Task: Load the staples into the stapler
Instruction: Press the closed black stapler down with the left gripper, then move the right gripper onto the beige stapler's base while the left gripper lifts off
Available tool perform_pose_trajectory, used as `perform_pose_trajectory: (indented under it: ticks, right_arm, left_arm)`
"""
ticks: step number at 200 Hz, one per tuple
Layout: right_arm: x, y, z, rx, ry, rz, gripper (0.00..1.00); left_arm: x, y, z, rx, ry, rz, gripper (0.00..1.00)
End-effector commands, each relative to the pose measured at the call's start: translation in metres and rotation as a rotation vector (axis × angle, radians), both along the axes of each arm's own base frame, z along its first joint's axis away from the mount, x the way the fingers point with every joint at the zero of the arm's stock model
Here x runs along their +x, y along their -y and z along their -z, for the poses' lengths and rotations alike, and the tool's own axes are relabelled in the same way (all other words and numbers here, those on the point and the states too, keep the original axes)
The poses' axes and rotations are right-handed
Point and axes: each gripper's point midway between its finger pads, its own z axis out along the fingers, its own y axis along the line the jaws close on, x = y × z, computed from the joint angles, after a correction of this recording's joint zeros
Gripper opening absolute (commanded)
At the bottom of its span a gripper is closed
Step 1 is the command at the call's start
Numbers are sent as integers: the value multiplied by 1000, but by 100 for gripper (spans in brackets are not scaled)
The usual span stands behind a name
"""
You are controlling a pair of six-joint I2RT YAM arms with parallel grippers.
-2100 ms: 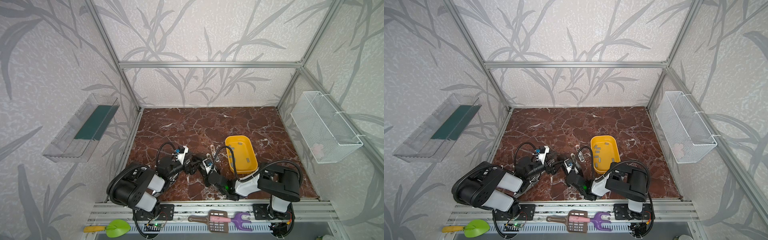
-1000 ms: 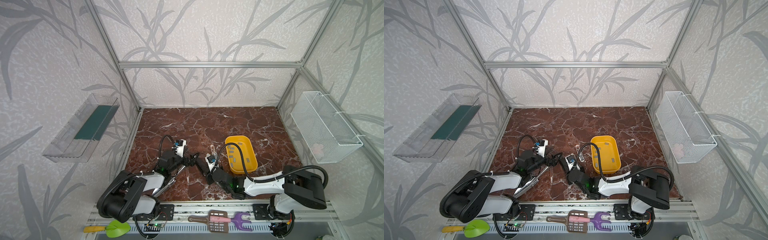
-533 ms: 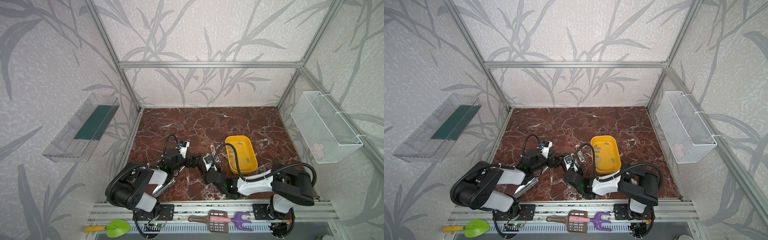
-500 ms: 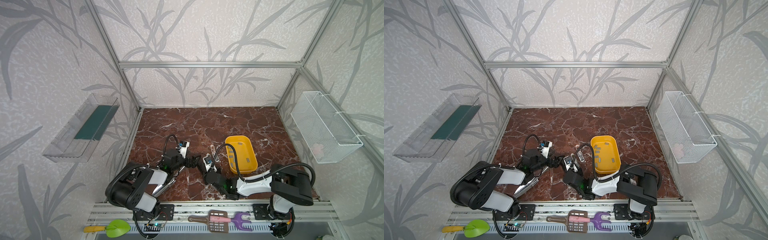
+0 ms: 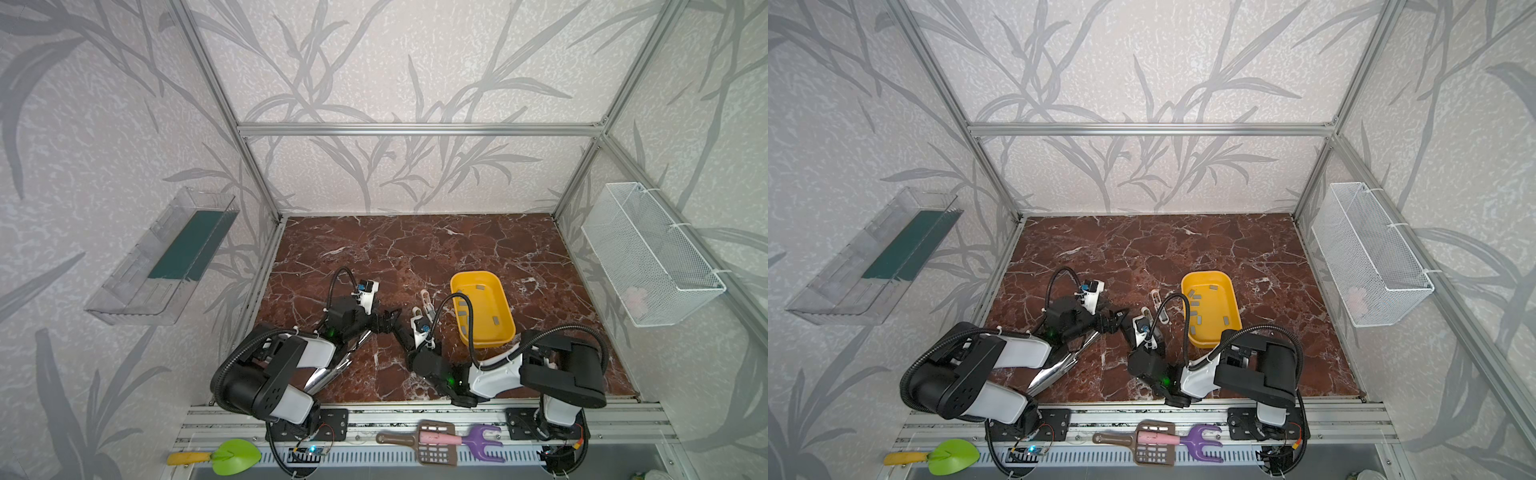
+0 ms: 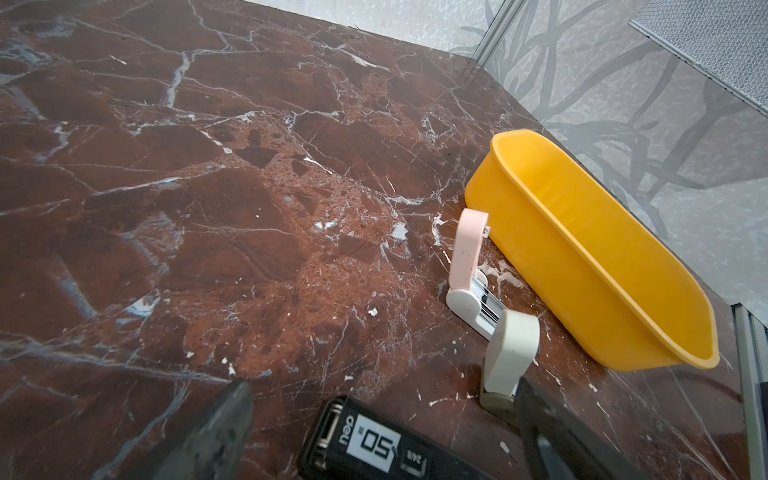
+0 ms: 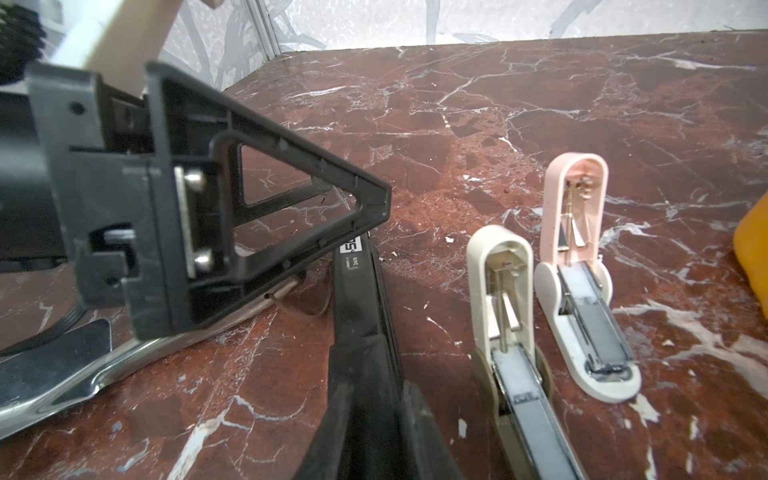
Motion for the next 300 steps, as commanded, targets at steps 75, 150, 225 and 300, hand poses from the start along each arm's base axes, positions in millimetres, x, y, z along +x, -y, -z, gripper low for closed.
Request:
perform_pose_trajectory:
  ticks: [75,150,225,300]
  right_arm:
    - [-18,1,13,-233,-97,-116,51]
    - [18,-15,31,-267,-146,9,24]
    - [32,-34,13,-244,-126,3,44]
    - [7,30,-35,-183,-64,-30,53]
  left_arm:
    - [21,-38,-16,145,-102,-246,99]
    - [23,-42,-27,128,-85,-283,99]
    - [30,-55,-48,132,-56,-360,99]
    - [3,-28,-76,1,-40,-191,99]
